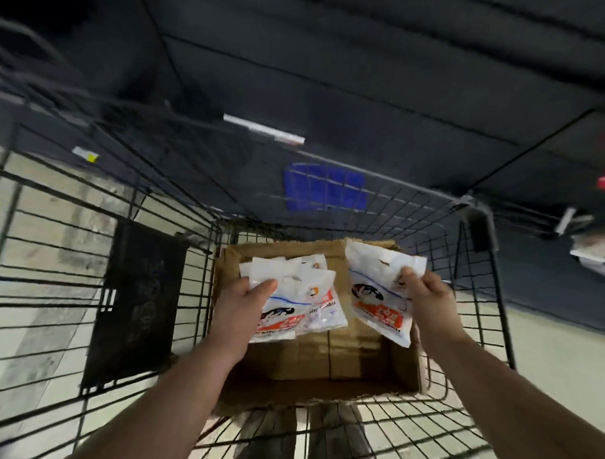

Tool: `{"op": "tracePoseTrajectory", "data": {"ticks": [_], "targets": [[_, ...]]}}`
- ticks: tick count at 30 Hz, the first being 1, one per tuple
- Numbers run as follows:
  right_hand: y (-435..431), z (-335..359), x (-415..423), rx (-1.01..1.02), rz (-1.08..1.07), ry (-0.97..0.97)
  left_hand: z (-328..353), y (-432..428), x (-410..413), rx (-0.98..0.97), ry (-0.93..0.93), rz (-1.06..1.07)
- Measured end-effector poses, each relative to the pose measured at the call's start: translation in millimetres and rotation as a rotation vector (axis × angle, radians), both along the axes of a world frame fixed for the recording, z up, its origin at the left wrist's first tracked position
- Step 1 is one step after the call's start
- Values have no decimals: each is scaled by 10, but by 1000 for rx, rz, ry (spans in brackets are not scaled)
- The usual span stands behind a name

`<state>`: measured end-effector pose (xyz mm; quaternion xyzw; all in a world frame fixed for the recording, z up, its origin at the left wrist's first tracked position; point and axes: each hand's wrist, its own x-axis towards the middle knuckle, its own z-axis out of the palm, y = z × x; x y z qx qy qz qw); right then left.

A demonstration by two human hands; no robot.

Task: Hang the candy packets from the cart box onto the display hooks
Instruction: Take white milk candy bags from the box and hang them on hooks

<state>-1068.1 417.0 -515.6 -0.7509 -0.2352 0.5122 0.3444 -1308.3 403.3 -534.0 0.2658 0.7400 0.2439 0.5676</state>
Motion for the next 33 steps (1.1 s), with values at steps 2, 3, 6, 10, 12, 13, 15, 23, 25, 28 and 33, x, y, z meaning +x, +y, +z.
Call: {"op": "tracePoseTrajectory", "data": {"ticks": [2,3,6,10,12,13,15,23,25,28,33], "targets": [[-54,281,22,44,-35,-11,260,68,-3,27,4,-13],[-84,420,31,67,-49,-9,385,103,4,51,9,-19],[-175,833,40,151,-81,1,767,200,41,134,39,-29],[-276,1292,67,254,-128,-37,1222,301,138,223,-54,-47],[-340,1481,93,295,-157,-54,1390,342,211,253,-88,-71],[-380,1571,109,317,-176,-59,1493,349,265,274,-106,-82],[-477,1730,156,360,-222,-61,1622,358,368,311,-122,-120],[-996,2201,604,478,-403,-105,2132,161,923,422,-180,-315],[-1166,2293,769,511,-444,-123,2264,93,1123,444,-183,-380],[-1474,2435,1072,577,-497,-128,2458,-51,1507,490,-175,-448],[-2113,2631,1746,638,-587,-185,2765,-518,2333,531,-211,-511]]}}
